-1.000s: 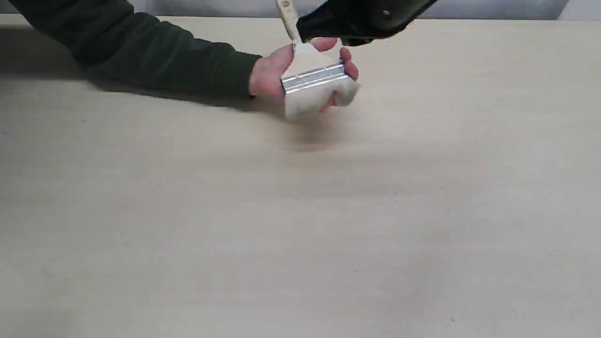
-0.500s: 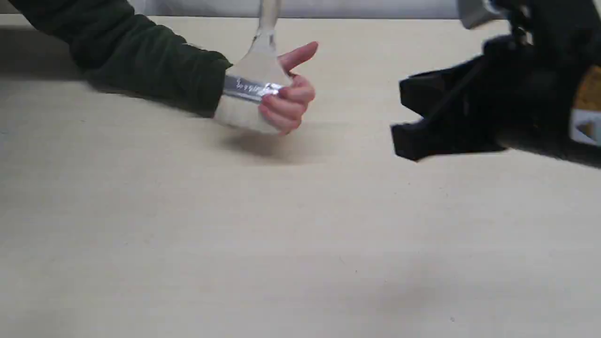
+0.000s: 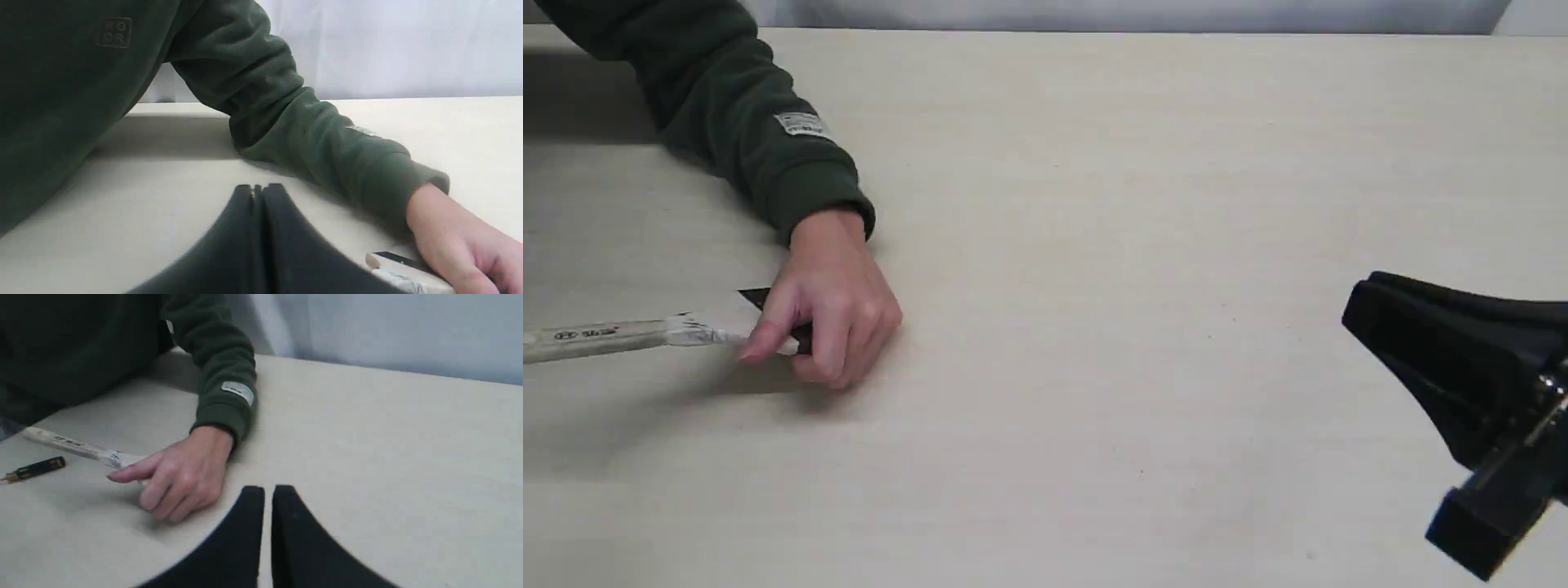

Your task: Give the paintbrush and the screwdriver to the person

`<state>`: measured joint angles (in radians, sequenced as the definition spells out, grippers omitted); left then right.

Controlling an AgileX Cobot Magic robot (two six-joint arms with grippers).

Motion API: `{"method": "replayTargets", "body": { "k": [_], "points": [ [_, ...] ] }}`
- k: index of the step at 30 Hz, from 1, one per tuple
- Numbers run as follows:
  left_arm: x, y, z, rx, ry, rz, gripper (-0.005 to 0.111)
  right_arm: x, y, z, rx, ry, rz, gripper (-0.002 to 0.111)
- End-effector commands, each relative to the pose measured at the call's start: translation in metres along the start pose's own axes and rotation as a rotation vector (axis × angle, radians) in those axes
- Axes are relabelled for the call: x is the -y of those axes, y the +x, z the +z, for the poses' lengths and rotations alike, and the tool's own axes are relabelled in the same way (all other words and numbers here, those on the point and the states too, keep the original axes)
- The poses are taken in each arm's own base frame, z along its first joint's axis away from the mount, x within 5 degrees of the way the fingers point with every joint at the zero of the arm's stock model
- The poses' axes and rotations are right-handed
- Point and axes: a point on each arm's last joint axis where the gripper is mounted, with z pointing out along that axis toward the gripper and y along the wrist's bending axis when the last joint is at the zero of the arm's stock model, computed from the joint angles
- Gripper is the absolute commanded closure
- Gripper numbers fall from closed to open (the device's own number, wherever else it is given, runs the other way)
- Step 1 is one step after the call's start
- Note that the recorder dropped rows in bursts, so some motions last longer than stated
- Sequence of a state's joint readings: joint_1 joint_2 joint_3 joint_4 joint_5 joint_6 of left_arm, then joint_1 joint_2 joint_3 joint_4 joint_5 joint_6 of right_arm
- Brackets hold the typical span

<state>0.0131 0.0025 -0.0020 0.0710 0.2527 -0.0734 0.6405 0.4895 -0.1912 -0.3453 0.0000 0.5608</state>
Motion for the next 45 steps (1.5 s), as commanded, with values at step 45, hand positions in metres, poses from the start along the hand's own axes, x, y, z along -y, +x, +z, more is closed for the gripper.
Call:
{"method": "replayTargets", "body": {
  "k": [45],
  "points": [
    [0.000,0.000,0.000,0.004,0.003,-0.003,0.107,0.008,0.038,-0.035,0.217,-0.013,-0.369,0.104]
  ]
}}
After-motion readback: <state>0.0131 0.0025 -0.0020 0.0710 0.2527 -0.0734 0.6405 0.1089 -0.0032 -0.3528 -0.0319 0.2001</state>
